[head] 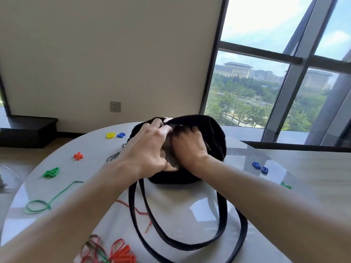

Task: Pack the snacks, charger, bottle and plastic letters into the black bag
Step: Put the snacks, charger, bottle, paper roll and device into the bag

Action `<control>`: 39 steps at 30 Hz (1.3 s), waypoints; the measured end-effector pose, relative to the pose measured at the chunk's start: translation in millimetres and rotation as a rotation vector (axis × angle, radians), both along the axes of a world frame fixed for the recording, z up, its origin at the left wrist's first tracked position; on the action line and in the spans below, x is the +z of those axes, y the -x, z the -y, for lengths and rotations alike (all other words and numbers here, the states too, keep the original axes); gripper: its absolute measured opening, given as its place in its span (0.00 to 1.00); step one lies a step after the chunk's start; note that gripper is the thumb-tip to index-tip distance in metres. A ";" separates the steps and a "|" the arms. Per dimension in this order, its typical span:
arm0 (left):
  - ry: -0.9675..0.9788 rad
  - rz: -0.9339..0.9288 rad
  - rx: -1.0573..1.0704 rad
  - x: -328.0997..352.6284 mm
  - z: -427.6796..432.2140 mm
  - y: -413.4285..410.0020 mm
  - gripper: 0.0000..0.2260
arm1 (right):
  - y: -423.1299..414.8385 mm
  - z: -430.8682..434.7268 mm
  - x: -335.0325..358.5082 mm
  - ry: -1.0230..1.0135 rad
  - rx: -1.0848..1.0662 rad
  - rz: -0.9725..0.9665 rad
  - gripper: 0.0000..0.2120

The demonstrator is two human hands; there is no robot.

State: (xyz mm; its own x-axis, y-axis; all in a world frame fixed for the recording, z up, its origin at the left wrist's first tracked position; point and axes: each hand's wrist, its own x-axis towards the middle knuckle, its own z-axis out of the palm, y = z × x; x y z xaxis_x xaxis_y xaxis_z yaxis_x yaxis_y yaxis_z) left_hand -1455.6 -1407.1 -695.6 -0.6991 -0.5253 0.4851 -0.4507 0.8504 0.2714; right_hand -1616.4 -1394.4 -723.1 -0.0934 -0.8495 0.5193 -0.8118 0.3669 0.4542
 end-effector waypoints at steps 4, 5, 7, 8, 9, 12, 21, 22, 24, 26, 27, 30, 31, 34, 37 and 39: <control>0.028 0.167 0.041 -1.1 5.8 -2.8 0.17 | -7.1 -41.8 2.6 0.012 0.177 0.267 0.16; 0.007 0.198 0.032 -0.9 4.6 -3.7 0.14 | -9.2 -55.3 1.7 -0.009 0.209 0.332 0.16; -0.006 0.234 0.024 5.7 1.3 -5.0 0.09 | -9.8 -77.6 2.9 -0.012 0.240 0.409 0.14; -0.007 0.237 0.024 8.1 -1.2 -5.5 0.08 | -9.4 -86.6 2.4 0.007 0.255 0.448 0.13; -0.003 0.226 0.023 10.4 -4.8 -5.4 0.07 | -10.0 -95.9 0.8 0.033 0.271 0.524 0.12; 0.027 0.112 -0.005 16.9 -9.8 -4.7 0.06 | -12.2 -114.7 -1.9 0.191 0.377 0.798 0.12; 0.011 0.076 -0.047 2.2 -9.9 15.5 0.07 | 7.7 -102.5 -6.5 0.122 0.478 1.071 0.05; 0.001 0.067 -0.045 0.1 -9.4 18.9 0.06 | 10.8 -101.7 -9.0 0.131 0.490 1.106 0.05; -0.056 0.039 -0.039 -1.2 -10.4 25.6 0.04 | 11.8 -101.4 -13.4 0.140 0.497 1.192 0.05; -0.165 0.033 -0.023 0.7 -12.7 31.5 0.03 | 9.9 -104.0 -15.3 0.108 0.460 1.301 0.06; -0.209 0.053 -0.009 1.6 -14.9 32.5 0.03 | 8.1 -106.5 -15.2 0.086 0.434 1.350 0.06; -0.350 0.156 0.023 13.7 -24.5 31.1 0.04 | 4.8 -116.4 -3.4 0.015 0.315 1.468 0.07; -0.394 0.188 0.031 20.2 -29.8 29.0 0.04 | 3.5 -121.5 3.2 -0.012 0.267 1.499 0.07; -0.549 0.277 0.036 54.9 -48.5 21.8 0.03 | 3.1 -137.8 37.3 -0.105 0.120 1.613 0.06; -0.709 0.383 0.023 98.7 -71.3 12.7 0.05 | 4.4 -156.9 81.4 -0.204 0.011 1.691 0.05; -0.790 0.444 0.018 126.8 -82.8 7.7 0.06 | 10.5 -164.9 113.8 -0.242 -0.028 1.724 0.04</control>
